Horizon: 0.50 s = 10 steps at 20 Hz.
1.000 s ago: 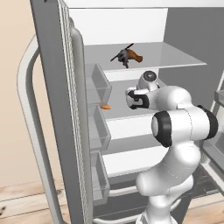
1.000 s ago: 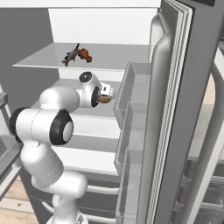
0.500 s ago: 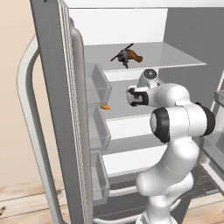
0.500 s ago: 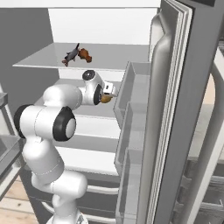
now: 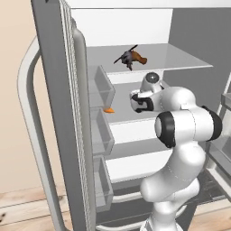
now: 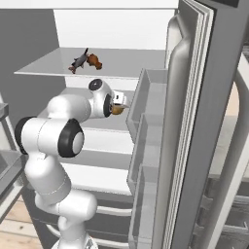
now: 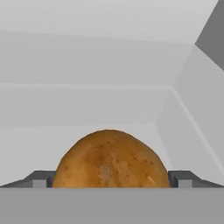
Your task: Gather the carrot and potato from the fridge and place them on a tray on the dining counter. Then gather the fish and chicken drumstick from the fridge and place them on the other tray.
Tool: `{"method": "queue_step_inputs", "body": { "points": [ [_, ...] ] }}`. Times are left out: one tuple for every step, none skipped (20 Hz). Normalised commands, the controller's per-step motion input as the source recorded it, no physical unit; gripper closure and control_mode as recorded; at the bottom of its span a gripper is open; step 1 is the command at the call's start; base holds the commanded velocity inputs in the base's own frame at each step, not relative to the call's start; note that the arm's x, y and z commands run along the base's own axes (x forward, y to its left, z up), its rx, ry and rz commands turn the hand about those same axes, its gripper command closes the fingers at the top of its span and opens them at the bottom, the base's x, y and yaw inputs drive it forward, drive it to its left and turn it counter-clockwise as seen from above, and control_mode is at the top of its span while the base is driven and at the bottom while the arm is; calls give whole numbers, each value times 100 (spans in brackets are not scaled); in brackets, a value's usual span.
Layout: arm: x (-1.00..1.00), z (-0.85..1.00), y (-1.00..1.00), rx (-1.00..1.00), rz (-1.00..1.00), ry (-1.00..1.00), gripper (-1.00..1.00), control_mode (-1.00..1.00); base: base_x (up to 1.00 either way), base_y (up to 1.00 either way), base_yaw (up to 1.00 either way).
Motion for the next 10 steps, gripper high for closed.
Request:
{"method": "queue_step_inputs", "body": {
  "points": [
    [-20, -49, 12, -6, 0, 0, 100, -100, 0, 0, 0],
    [-24, -41, 10, -5, 0, 0, 100, -100, 0, 0, 0],
    [-22, -36, 11, -4, 0, 0, 100, -100, 0, 0, 0],
    [-26, -28, 18, -3, 0, 1, 100, -100, 0, 0, 0],
    [-41, -24, 20, -2, 0, 0, 100, -100, 0, 0, 0],
    [-44, -20, 24, -1, 0, -3, 100, -100, 0, 0, 0],
    [-61, -6, 17, 0, 0, -8, 100, -100, 0, 0, 0],
    [-81, 0, 25, 0, 2, -13, 100, -100, 0, 0, 0],
    [-92, 0, 18, 0, 2, -14, 100, -100, 0, 0, 0],
    [-100, 0, 18, 0, 0, -14, 100, -100, 0, 0, 0]
  ]
}}
